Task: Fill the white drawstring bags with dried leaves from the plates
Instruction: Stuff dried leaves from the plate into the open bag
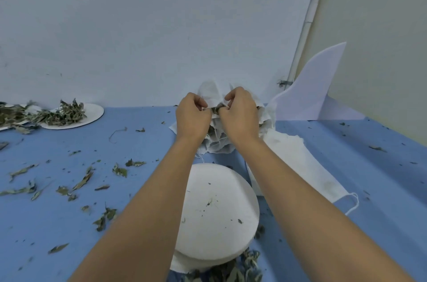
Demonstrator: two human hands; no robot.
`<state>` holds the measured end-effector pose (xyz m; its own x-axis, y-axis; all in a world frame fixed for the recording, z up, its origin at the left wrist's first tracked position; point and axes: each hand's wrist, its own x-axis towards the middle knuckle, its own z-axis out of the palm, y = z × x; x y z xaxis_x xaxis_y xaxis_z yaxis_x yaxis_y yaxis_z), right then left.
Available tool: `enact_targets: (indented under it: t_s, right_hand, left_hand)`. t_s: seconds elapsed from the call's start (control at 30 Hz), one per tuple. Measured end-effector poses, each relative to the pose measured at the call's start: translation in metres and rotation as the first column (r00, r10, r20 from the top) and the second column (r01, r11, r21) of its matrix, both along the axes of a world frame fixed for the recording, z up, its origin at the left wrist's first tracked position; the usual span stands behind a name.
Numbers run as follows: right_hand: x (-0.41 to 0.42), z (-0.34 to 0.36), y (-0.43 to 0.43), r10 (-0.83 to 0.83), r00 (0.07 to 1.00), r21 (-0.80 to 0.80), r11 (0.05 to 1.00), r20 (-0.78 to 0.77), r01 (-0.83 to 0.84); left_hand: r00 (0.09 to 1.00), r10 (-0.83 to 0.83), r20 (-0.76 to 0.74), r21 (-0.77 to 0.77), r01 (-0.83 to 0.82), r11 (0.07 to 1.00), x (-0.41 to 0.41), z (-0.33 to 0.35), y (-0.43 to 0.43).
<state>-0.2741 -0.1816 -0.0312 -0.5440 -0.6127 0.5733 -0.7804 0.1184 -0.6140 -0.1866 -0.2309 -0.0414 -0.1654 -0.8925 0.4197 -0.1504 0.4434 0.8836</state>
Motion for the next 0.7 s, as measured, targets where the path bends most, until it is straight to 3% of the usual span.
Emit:
enact_targets:
  t_s: [0.13, 0.33, 0.7]
  right_hand:
    - [0.007, -0.002, 0.006, 0.018, 0.989, 0.038, 0.999, -0.149, -0.012]
    - [0.004, -0.001, 0.004, 0.001, 0.96, 0.19, 0.98, -0.278, 0.054]
    - [0.002, 0.007, -0.013, -0.089, 0.931, 0.206, 0.964, -0.353, 0.17]
  left_hand:
    - [0.999, -0.027, -0.041, 0.008, 0.028, 1.0, -0.001, 0.001, 0.005]
    - [0.974, 0.023, 0.224, -0.08, -0.005, 0.997, -0.005, 0.0, 0.004]
    - [0.978, -0.005, 0.207, -0.094, 0.025, 0.995, -0.003, -0.005, 0.006]
